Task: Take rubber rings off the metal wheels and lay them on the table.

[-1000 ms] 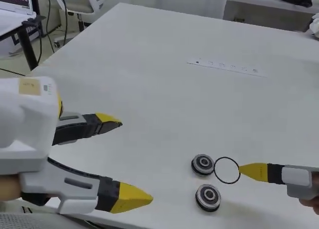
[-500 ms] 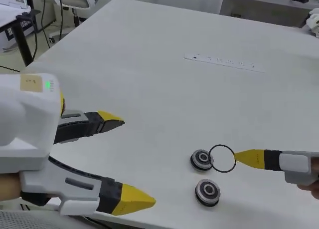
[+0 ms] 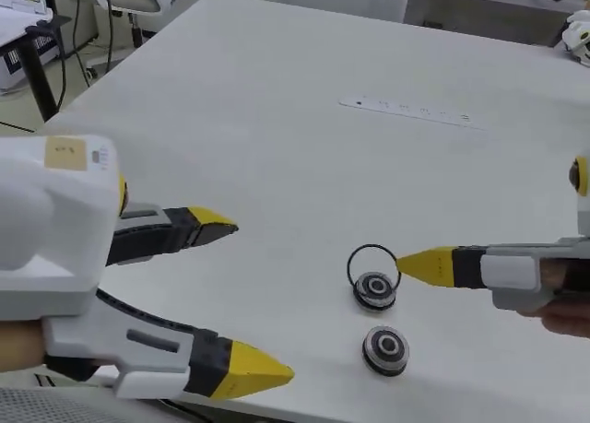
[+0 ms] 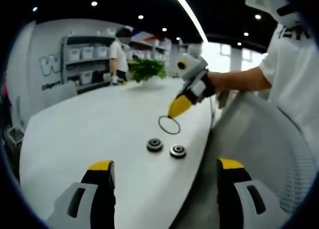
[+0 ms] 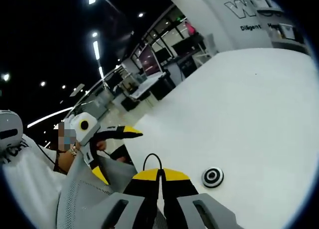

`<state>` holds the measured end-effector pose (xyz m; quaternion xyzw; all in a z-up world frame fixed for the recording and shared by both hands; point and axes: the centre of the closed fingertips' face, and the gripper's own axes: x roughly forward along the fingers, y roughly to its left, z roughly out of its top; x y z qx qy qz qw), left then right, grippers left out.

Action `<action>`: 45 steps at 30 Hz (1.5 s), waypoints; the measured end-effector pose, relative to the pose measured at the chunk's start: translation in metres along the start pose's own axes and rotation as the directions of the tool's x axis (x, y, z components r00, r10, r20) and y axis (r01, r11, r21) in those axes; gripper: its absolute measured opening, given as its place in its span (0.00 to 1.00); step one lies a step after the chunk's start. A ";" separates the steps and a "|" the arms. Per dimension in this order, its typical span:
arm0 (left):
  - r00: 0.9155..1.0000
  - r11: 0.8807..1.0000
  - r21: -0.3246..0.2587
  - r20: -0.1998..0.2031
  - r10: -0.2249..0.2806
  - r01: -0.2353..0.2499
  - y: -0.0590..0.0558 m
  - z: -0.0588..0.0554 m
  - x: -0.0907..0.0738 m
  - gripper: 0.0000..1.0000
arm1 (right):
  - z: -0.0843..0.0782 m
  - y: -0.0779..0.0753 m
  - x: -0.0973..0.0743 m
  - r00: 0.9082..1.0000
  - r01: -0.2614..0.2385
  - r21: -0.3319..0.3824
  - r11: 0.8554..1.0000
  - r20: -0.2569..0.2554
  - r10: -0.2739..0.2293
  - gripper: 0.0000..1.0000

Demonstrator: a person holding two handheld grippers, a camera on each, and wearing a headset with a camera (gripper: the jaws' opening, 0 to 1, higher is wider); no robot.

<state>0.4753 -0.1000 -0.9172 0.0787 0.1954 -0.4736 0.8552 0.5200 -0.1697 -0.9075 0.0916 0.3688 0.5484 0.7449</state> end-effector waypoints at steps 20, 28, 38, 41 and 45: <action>1.000 1.000 0.008 -0.004 -0.002 0.002 -0.001 -0.002 0.000 0.84 | -0.029 -0.001 0.061 0.982 0.001 -0.119 0.993 -0.185 -0.023 0.00; 1.000 1.000 0.004 -0.015 -0.013 0.013 -0.002 -0.004 0.001 0.83 | -0.046 -0.019 0.068 0.979 0.046 -0.069 0.997 -0.194 -0.059 0.00; 0.999 1.000 -0.005 -0.031 -0.011 0.011 -0.001 -0.007 0.002 0.83 | -0.061 -0.042 0.073 0.970 0.113 -0.020 0.993 -0.212 -0.115 0.00; 0.999 1.000 -0.005 -0.038 -0.010 0.010 -0.001 -0.008 0.002 0.82 | -0.065 -0.044 0.074 0.967 0.127 -0.014 0.992 -0.220 -0.127 0.00; 0.999 1.000 -0.008 -0.039 -0.010 0.010 -0.001 -0.009 0.002 0.82 | -0.065 -0.045 0.075 0.968 0.129 -0.002 0.992 -0.216 -0.127 0.00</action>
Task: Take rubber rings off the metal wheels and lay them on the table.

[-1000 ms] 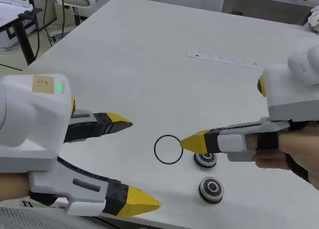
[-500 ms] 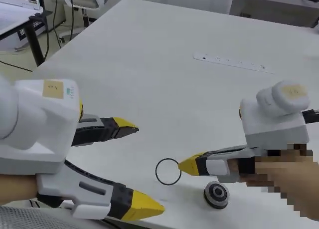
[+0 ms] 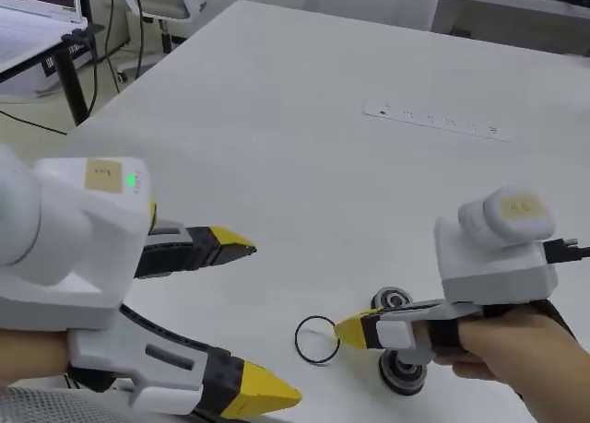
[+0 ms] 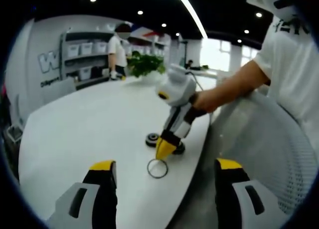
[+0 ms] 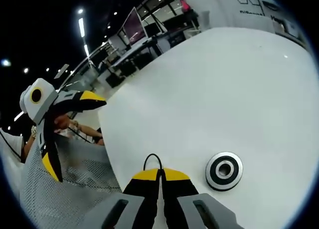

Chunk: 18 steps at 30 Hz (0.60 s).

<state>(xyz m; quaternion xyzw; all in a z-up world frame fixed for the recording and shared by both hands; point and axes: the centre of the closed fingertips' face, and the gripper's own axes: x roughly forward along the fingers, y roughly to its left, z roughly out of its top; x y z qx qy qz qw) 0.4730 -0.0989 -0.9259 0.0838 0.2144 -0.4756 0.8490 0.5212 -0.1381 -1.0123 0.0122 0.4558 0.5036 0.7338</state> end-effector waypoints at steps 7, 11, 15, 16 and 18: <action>1.000 1.000 -0.002 -0.004 -0.002 0.002 0.000 -0.001 0.000 0.82 | -0.001 -0.004 0.002 1.000 0.020 -0.012 1.000 0.014 -0.020 0.00; 1.000 1.000 -0.002 -0.003 0.000 0.000 0.001 -0.001 0.000 0.81 | -0.002 -0.007 0.001 0.999 0.036 -0.028 0.999 0.016 -0.036 0.00; 1.000 1.000 -0.004 0.004 -0.002 0.002 0.000 0.000 0.000 0.81 | 0.000 -0.009 0.001 0.999 0.038 -0.027 0.999 0.025 -0.037 0.07; 1.000 1.000 -0.004 0.004 -0.002 0.002 0.000 0.000 0.000 0.81 | 0.001 -0.009 0.000 0.999 0.041 -0.028 0.999 0.025 -0.040 0.07; 1.000 1.000 -0.003 0.004 -0.001 0.001 0.000 0.000 0.000 0.81 | 0.004 -0.009 -0.003 0.998 0.049 -0.044 0.998 0.029 -0.048 0.06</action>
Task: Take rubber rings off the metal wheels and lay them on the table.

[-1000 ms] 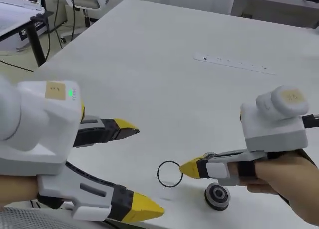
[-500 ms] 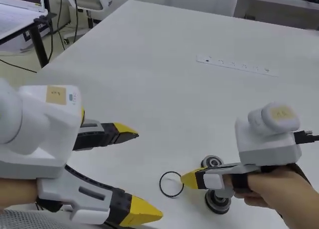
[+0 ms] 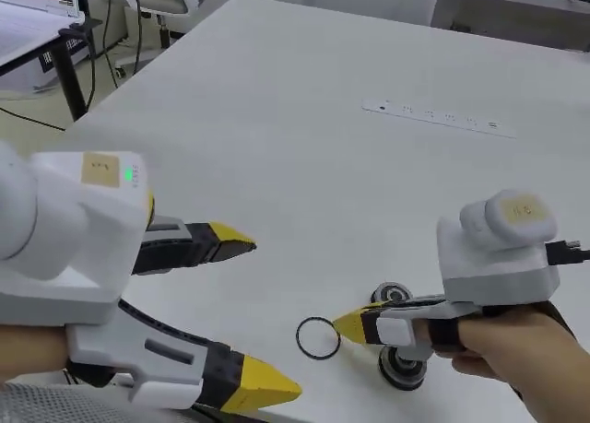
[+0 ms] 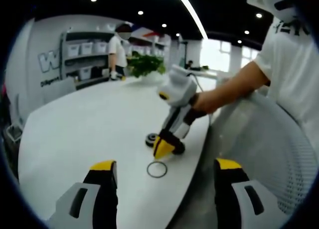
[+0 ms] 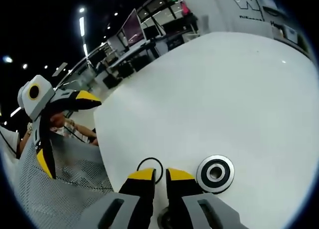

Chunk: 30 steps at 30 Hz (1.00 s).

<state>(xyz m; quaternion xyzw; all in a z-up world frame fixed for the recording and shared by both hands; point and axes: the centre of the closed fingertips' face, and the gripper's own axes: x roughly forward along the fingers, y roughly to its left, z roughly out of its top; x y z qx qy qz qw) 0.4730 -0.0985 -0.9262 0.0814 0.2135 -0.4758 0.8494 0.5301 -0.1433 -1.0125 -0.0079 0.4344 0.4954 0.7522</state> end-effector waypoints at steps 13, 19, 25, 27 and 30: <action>1.000 1.000 0.009 -0.002 -0.018 0.018 -0.004 0.000 0.001 0.81 | 0.044 0.022 -0.038 0.988 -0.022 -0.158 0.987 0.145 0.045 0.12; 1.000 1.000 0.010 -0.002 -0.023 0.023 -0.005 0.000 0.001 0.81 | 0.052 0.022 -0.054 0.987 0.015 -0.236 0.972 0.160 0.023 0.14; 1.000 1.000 0.002 0.014 -0.013 0.013 -0.003 0.002 0.000 0.81 | 0.053 0.036 -0.071 0.991 0.041 -0.436 0.899 0.133 0.019 0.16; 1.000 1.000 -0.002 0.016 -0.007 0.007 -0.001 0.002 0.000 0.81 | 0.053 0.040 -0.075 0.991 0.041 -0.467 0.883 0.129 0.022 0.16; 1.000 1.000 -0.003 0.016 0.003 -0.003 0.001 0.002 -0.001 0.81 | 0.053 0.044 -0.084 0.990 0.037 -0.481 0.876 0.137 0.033 0.17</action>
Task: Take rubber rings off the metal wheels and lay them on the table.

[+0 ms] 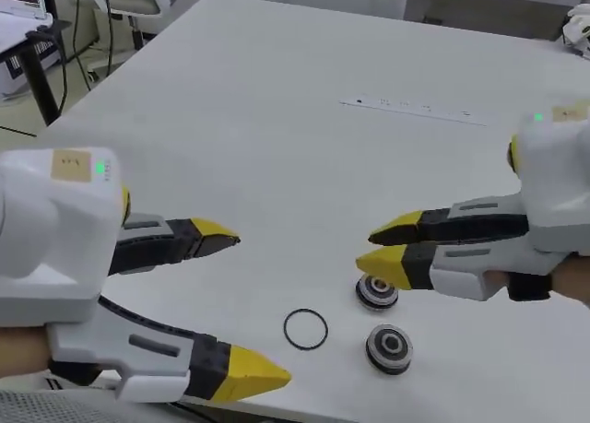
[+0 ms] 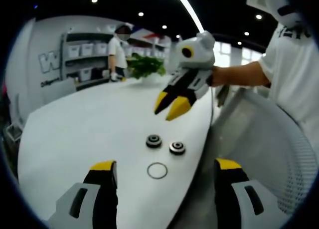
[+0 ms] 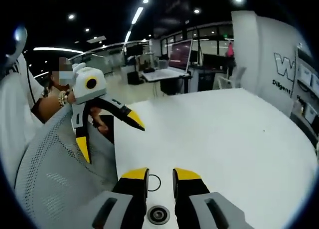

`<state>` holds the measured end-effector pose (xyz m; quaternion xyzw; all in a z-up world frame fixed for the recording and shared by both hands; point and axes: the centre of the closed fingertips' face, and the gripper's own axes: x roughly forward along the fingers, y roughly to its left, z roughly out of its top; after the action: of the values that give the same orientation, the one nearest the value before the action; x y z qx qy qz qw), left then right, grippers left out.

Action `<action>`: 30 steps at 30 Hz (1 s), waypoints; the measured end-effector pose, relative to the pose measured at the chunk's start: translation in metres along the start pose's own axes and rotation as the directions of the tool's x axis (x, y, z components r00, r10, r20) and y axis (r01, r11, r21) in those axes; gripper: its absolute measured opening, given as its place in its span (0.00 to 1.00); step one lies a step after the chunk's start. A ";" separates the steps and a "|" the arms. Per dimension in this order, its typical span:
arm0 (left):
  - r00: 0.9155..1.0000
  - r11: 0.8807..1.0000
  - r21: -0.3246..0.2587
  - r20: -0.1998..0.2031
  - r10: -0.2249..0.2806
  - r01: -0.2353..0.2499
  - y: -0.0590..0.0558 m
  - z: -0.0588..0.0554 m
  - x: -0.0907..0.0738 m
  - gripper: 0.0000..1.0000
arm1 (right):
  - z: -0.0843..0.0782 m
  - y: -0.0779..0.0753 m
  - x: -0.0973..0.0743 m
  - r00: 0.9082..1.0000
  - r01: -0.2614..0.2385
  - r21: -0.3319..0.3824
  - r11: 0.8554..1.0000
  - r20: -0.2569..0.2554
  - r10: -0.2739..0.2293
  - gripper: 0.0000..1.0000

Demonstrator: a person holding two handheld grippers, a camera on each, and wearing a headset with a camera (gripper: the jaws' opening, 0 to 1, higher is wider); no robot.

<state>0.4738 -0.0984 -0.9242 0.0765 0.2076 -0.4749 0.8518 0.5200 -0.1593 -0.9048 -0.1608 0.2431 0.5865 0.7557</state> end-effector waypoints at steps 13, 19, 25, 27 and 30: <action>1.000 1.000 -0.007 0.027 0.003 -0.003 0.000 0.005 -0.002 0.81 | -0.007 -0.020 -0.036 0.997 0.066 0.000 0.998 0.048 -0.066 0.20; 1.000 1.000 -0.001 0.015 -0.002 0.002 -0.001 0.003 -0.001 0.81 | -0.024 -0.030 -0.045 0.995 0.090 0.059 0.994 0.044 -0.093 0.20; 1.000 1.000 0.005 0.002 -0.009 0.009 -0.003 0.001 0.000 0.81 | -0.051 -0.033 -0.041 0.995 0.099 0.118 0.988 0.005 -0.100 0.20; 1.000 1.000 0.015 -0.004 -0.008 0.008 -0.003 0.001 0.001 0.81 | -0.057 -0.032 -0.038 0.996 0.092 0.129 0.987 -0.004 -0.093 0.20; 1.000 0.999 0.043 0.009 0.007 -0.008 -0.002 0.007 -0.001 0.80 | -0.068 -0.030 -0.033 0.997 0.073 0.155 0.985 -0.025 -0.070 0.20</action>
<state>0.4742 -0.1013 -0.9172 0.0936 0.1934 -0.4765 0.8525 0.5306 -0.2295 -0.9438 -0.1155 0.2895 0.5368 0.7841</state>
